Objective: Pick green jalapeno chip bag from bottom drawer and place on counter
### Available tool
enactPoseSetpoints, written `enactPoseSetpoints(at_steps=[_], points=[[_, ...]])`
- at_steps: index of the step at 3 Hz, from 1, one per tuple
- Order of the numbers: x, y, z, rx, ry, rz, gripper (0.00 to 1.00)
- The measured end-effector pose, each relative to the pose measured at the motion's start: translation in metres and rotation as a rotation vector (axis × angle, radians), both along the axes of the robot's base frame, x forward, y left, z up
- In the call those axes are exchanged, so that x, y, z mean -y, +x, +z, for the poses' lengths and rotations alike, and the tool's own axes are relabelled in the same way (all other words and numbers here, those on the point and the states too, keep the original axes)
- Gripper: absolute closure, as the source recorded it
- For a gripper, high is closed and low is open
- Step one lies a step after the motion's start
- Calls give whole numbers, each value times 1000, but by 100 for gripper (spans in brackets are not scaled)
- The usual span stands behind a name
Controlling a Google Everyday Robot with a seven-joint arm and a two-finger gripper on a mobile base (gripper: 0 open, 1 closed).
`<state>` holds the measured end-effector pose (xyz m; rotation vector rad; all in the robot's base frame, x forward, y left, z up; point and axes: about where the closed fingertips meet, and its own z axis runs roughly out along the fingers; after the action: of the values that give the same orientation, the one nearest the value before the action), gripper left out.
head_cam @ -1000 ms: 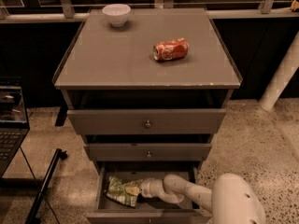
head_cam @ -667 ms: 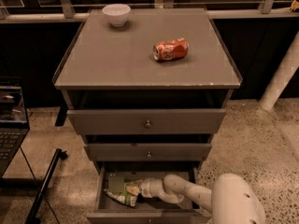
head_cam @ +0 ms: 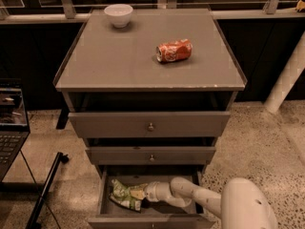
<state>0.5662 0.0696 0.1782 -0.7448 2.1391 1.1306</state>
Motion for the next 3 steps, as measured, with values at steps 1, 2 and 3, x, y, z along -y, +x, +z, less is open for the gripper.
enactPoseSetpoints(at_steps=[1, 2, 3], points=[[32, -13, 52, 50, 26, 49, 100], [66, -31, 113, 87, -18, 118, 100], [92, -41, 193, 147, -67, 183, 100]])
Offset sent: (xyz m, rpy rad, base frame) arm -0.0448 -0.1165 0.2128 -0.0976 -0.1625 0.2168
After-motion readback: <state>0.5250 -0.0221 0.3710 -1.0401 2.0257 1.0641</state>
